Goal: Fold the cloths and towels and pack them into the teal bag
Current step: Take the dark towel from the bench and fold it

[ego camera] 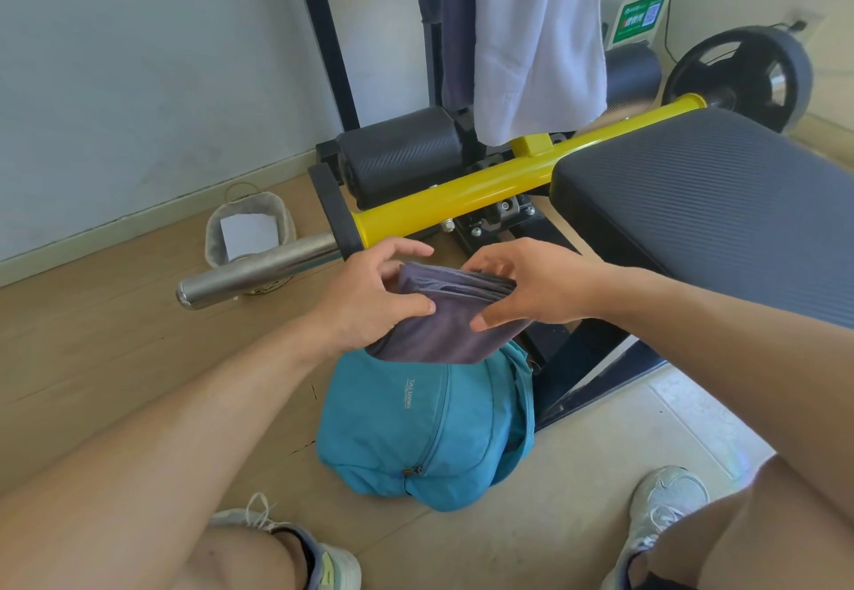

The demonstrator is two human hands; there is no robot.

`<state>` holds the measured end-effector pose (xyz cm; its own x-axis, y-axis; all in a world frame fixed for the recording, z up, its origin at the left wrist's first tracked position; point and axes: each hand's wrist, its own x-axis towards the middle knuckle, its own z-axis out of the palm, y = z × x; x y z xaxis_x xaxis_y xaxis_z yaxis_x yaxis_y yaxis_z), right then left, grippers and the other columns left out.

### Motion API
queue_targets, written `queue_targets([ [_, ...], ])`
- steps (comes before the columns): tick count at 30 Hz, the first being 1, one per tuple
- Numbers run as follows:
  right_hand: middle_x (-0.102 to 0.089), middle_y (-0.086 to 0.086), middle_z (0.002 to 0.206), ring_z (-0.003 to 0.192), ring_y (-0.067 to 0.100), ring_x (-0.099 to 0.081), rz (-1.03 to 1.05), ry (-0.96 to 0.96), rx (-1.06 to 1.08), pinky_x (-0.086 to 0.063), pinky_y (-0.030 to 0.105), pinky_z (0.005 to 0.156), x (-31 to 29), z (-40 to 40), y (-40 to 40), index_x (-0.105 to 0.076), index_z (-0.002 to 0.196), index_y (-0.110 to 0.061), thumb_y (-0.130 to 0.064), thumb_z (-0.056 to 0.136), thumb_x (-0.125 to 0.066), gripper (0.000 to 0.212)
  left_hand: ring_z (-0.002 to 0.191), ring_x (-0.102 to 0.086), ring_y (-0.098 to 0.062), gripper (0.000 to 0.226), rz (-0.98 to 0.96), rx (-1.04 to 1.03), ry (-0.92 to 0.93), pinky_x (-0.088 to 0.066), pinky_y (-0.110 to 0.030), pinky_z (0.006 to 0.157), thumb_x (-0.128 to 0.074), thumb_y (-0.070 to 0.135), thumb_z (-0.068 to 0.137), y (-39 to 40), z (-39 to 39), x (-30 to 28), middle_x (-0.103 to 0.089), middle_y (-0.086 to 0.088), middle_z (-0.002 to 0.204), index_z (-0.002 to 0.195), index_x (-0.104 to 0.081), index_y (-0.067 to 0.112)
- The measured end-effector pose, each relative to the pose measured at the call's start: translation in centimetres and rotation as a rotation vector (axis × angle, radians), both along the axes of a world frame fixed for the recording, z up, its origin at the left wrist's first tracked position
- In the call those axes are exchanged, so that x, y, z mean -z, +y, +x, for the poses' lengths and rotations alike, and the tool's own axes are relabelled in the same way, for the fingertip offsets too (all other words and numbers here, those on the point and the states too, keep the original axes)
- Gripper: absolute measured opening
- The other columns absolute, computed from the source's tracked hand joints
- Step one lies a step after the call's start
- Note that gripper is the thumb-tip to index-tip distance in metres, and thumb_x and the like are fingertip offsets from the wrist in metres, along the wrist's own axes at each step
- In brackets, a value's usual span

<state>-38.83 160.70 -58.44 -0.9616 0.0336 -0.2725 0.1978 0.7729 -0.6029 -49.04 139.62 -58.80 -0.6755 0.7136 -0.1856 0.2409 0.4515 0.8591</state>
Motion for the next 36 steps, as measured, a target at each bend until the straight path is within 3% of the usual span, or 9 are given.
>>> queue_targets([
  [4, -0.071, -0.014, 0.093, 0.083, 0.001, -0.065, -0.058, 0.095, -0.018, -0.045, 0.019, 0.069, 0.5, -0.3, -1.3, -0.066, 0.107, -0.029, -0.042, 0.079, -0.083, 0.035, 0.098, -0.073, -0.025, 0.063, 0.078, 0.022, -0.070, -0.058, -0.047, 0.093, -0.083, 0.009, 0.077, 0.3, 0.2, 0.1, -0.078, -0.003, 0.105, 0.131, -0.055, 0.027],
  [7, -0.072, -0.008, 0.091, 0.081, 0.007, -0.065, -0.043, 0.167, -0.013, -0.050, 0.027, 0.070, 0.5, -0.6, -1.7, -0.069, 0.102, -0.023, -0.036, 0.080, -0.084, 0.030, 0.104, -0.072, -0.026, 0.069, 0.108, 0.050, -0.172, -0.058, -0.042, 0.092, -0.081, 0.017, 0.070, 0.1, 0.0, 0.2, -0.077, -0.006, 0.110, 0.133, -0.055, 0.028],
  [12, -0.074, -0.011, 0.094, 0.085, 0.004, -0.068, -0.105, 0.177, 0.015, -0.056, 0.027, 0.079, 0.5, -0.5, -0.7, -0.070, 0.102, -0.023, -0.031, 0.081, -0.083, 0.026, 0.100, -0.067, -0.020, 0.064, 0.184, 0.078, -0.468, -0.056, -0.030, 0.081, -0.059, 0.007, 0.075, -0.7, -1.0, 0.0, -0.071, -0.010, 0.113, 0.137, -0.055, 0.021],
  [14, -0.075, -0.010, 0.095, 0.086, 0.003, -0.069, -0.141, 0.182, 0.030, -0.056, 0.025, 0.080, 0.5, -0.4, -0.4, -0.071, 0.102, -0.022, -0.030, 0.082, -0.082, 0.025, 0.101, -0.066, -0.021, 0.069, 0.176, 0.072, -0.432, -0.056, -0.031, 0.083, -0.061, 0.003, 0.072, -0.6, -1.0, 0.1, -0.070, -0.013, 0.116, 0.138, -0.055, 0.021],
  [16, -0.075, -0.011, 0.093, 0.082, 0.000, -0.068, -0.159, 0.192, 0.042, -0.054, 0.021, 0.076, 0.5, -0.5, -0.3, -0.071, 0.102, -0.022, -0.029, 0.083, -0.081, 0.023, 0.109, -0.066, -0.029, 0.076, 0.162, 0.093, -0.359, -0.055, -0.038, 0.096, -0.071, -0.001, 0.071, -0.5, -0.9, 0.2, -0.069, -0.015, 0.125, 0.140, -0.052, 0.022],
  [19, -0.075, -0.010, 0.090, 0.078, 0.003, -0.068, -0.160, 0.213, 0.039, -0.053, 0.025, 0.075, 0.5, -0.6, -0.5, -0.070, 0.100, -0.021, -0.023, 0.084, -0.080, 0.019, 0.119, -0.064, -0.034, 0.083, 0.140, 0.113, -0.305, -0.050, -0.047, 0.106, -0.079, -0.001, 0.070, -0.5, -0.8, 0.3, -0.070, -0.009, 0.128, 0.143, -0.049, 0.026],
  [25, -0.076, -0.009, 0.094, 0.083, 0.005, -0.070, -0.184, 0.209, 0.018, -0.056, 0.028, 0.080, 0.4, -0.6, -0.6, -0.070, 0.101, -0.020, -0.020, 0.085, -0.081, 0.019, 0.112, -0.068, -0.029, 0.059, 0.176, 0.050, -0.275, -0.058, -0.036, 0.093, -0.067, -0.008, 0.090, -0.4, -0.7, 0.3, -0.073, -0.013, 0.121, 0.139, -0.054, 0.022],
  [32, -0.075, -0.012, 0.095, 0.086, 0.006, -0.070, -0.160, 0.161, 0.002, -0.057, 0.037, 0.088, 0.2, -0.4, -1.0, -0.070, 0.103, -0.022, -0.031, 0.087, -0.077, 0.020, 0.094, -0.075, -0.018, 0.033, 0.155, -0.009, -0.271, -0.056, -0.025, 0.073, -0.061, 0.022, 0.100, 0.0, -0.1, -0.1, -0.078, -0.007, 0.107, 0.132, -0.059, 0.022],
  [36, -0.074, -0.010, 0.097, 0.088, 0.007, -0.070, -0.150, 0.127, 0.043, -0.059, 0.036, 0.086, 0.0, -0.4, -1.4, -0.071, 0.102, -0.025, -0.051, 0.086, -0.071, 0.030, 0.095, -0.074, -0.017, 0.030, 0.128, -0.011, -0.234, -0.055, -0.028, 0.078, -0.057, 0.026, 0.102, 0.0, 0.1, -0.2, -0.078, -0.006, 0.106, 0.131, -0.060, 0.023],
])
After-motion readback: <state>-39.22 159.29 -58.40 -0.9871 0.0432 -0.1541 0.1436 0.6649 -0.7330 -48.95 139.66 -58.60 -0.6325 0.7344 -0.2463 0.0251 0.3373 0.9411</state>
